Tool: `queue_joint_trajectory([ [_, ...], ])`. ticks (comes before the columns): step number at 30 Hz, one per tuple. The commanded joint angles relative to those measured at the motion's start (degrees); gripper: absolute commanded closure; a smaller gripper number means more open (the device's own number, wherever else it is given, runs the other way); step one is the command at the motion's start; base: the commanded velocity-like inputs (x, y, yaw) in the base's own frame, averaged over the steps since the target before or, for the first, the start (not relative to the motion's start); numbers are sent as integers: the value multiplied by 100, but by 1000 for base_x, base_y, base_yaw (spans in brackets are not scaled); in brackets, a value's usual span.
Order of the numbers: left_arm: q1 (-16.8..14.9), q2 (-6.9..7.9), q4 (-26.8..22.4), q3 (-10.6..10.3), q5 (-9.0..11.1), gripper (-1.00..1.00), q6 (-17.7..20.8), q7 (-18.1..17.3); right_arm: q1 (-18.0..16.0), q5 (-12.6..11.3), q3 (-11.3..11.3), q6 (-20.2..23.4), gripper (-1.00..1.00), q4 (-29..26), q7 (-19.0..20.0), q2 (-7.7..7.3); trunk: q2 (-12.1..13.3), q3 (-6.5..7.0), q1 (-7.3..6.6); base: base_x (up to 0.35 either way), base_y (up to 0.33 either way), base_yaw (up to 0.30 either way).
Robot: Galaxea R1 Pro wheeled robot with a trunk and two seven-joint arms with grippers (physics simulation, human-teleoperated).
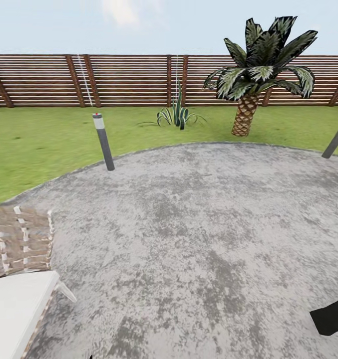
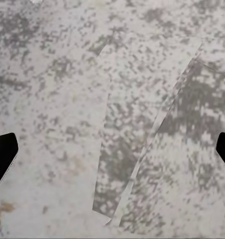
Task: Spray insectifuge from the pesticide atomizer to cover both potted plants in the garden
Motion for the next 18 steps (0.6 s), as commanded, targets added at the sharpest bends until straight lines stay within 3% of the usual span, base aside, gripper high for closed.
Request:
queue_joint_trajectory([
  [1, -3, -1, 6, 7, -1, -100, -20, 2, -3, 59, -10, -11, -100, 4, -26, 2, -1, -4, 3, 337, 0, 0],
  [18, -3, -1, 5, 6, -1, -100, -20, 1, -3, 37, -16, -11, -100, 0, -34, 21, -1, -4, 3, 337, 0, 0],
])
